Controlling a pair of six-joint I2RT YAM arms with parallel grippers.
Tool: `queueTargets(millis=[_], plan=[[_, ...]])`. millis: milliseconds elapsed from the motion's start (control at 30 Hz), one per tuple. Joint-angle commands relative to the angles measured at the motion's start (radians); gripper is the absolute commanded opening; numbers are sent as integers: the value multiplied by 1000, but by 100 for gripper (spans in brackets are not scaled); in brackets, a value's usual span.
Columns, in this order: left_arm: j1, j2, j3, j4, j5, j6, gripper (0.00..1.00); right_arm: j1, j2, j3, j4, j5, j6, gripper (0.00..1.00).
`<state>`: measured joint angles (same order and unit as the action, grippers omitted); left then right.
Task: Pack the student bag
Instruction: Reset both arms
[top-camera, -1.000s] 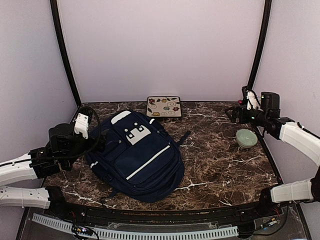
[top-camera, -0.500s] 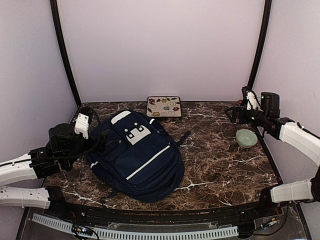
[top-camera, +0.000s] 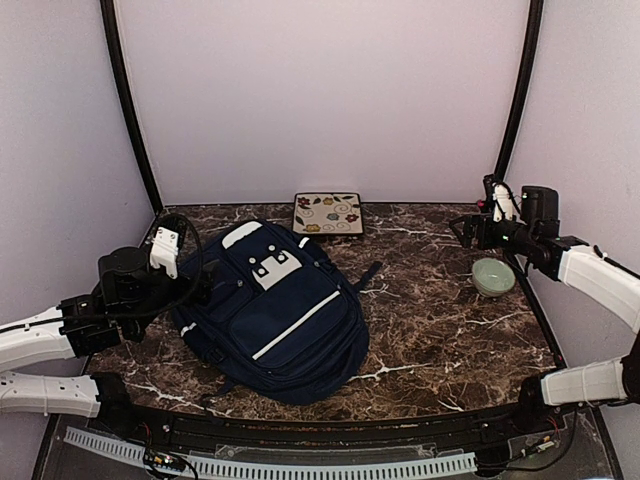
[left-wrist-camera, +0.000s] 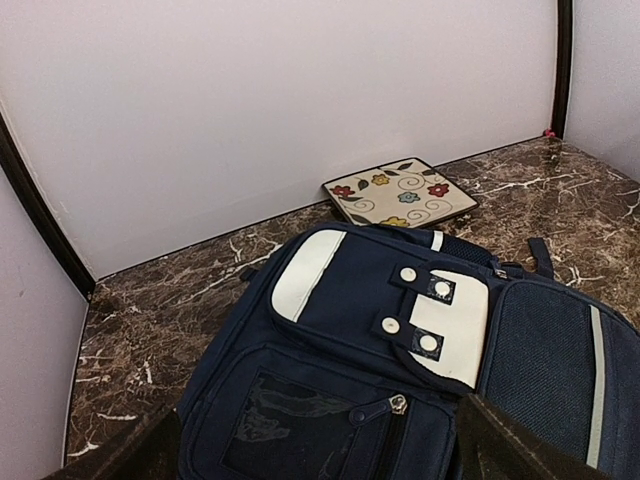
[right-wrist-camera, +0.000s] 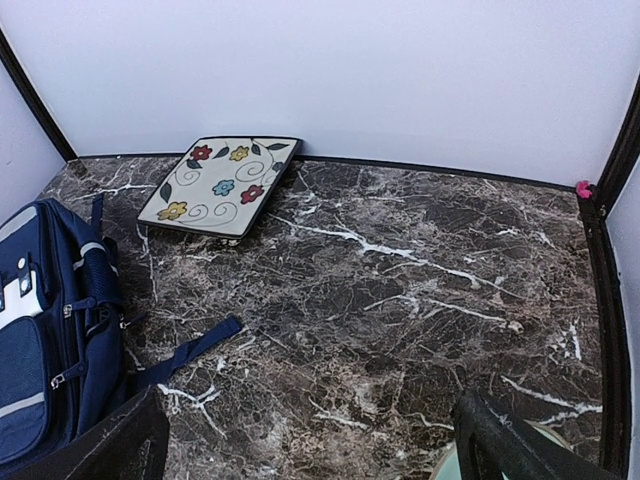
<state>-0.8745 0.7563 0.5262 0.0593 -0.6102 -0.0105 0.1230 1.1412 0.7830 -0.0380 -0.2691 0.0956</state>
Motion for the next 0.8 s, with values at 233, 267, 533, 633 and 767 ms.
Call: queueTargets(millis=[233, 267, 533, 633, 767], plan=[[-7, -5, -9, 13, -2, 7, 99, -8, -11, -15, 49, -5, 4, 100], [-7, -3, -11, 14, -2, 7, 99, -8, -10, -15, 48, -5, 4, 100], [-12, 0, -10, 13, -6, 10, 99, -8, -11, -16, 49, -5, 4, 100], [-14, 0, -10, 13, -7, 10, 99, -8, -9, -18, 50, -5, 4, 100], [-15, 1, -12, 13, -8, 10, 99, -8, -9, -16, 49, -5, 4, 100]])
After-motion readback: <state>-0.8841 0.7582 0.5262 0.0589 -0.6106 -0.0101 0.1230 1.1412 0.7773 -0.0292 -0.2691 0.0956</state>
